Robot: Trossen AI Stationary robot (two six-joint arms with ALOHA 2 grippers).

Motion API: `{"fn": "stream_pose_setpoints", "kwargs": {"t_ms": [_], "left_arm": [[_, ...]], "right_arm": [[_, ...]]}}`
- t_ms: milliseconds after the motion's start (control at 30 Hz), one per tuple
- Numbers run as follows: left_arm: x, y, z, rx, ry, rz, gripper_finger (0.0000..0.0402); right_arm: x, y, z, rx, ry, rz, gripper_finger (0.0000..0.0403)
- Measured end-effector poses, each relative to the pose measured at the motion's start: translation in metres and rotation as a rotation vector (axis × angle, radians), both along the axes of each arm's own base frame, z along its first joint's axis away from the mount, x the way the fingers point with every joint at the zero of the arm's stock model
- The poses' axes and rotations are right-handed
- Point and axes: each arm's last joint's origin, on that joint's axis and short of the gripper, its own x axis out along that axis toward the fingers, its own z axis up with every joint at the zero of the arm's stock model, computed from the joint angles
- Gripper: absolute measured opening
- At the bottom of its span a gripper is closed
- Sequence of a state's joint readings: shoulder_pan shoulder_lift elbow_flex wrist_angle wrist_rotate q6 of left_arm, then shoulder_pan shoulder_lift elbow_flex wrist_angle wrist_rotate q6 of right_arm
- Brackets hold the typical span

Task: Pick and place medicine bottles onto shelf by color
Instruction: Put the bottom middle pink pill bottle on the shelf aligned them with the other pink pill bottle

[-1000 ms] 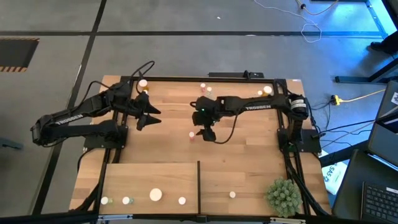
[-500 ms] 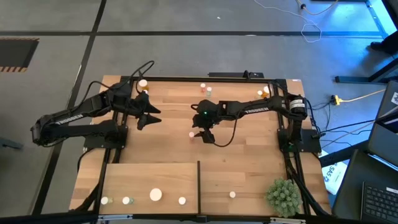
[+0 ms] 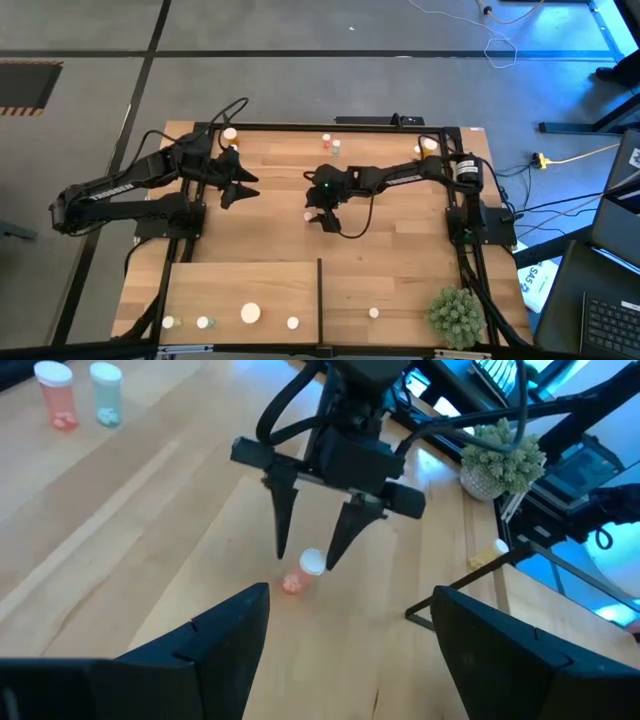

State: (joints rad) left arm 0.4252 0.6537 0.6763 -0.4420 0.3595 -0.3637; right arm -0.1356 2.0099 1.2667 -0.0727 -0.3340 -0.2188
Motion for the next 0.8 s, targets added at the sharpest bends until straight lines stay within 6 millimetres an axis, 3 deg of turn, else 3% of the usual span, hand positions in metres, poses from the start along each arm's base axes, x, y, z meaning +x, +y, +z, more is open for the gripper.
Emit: {"fn": "stream_pose_setpoints", "kwargs": {"t_ms": [800], "left_arm": [[0.0, 0.0, 0.0001, 0.001, -0.001, 0.0, 0.0273]], "right_arm": [[0.0033, -0.0004, -0.0087, -0.014, -0.005, 0.014, 0.0242]]}}
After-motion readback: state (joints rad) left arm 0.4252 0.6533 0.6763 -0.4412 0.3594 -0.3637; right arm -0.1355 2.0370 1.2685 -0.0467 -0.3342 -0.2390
